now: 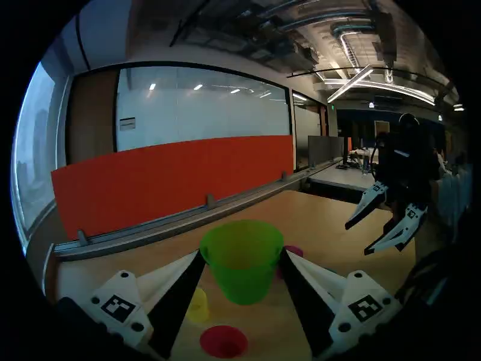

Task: Pour water

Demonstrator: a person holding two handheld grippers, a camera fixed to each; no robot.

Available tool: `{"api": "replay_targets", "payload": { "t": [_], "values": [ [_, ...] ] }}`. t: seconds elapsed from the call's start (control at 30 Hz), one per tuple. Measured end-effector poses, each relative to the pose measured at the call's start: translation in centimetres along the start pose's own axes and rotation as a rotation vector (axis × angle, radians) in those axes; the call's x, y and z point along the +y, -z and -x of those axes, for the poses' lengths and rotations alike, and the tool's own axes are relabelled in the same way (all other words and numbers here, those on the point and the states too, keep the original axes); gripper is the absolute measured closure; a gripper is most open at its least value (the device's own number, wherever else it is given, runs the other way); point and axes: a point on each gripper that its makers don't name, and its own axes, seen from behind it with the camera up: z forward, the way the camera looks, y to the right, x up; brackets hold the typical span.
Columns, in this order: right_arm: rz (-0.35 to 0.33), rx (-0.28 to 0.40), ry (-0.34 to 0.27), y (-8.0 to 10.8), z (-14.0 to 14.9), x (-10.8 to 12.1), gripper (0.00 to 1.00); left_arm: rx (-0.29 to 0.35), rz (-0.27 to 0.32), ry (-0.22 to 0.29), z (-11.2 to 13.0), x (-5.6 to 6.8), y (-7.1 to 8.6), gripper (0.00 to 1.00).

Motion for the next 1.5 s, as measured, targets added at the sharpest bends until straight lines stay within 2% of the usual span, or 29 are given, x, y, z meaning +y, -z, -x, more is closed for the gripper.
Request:
{"api": "replay_targets", "payload": {
  "t": [0.2,0.4,0.8,1.5],
  "values": [
    [-0.005,0.000,0.006,-0.3,-0.1,-0.2,0.01,0.037,-0.007,0.007,-0.9,-0.3,0.8,0.13],
    [-0.008,-0.012,0.010,-0.8,0.5,-0.2,0.00,0.073,-0.002,0.012,-1.5,0.1,1.9,0.13],
    [-0.021,-0.039,-0.003,-2.1,1.5,-0.1,0.00,0.104,-0.004,0.008,-2.6,-0.1,3.5,0.13],
    [-0.049,-0.160,-0.014,-5.2,7.1,-1.1,0.00,0.110,-0.013,-0.020,-3.2,-0.6,4.4,0.13]
  ]
}}
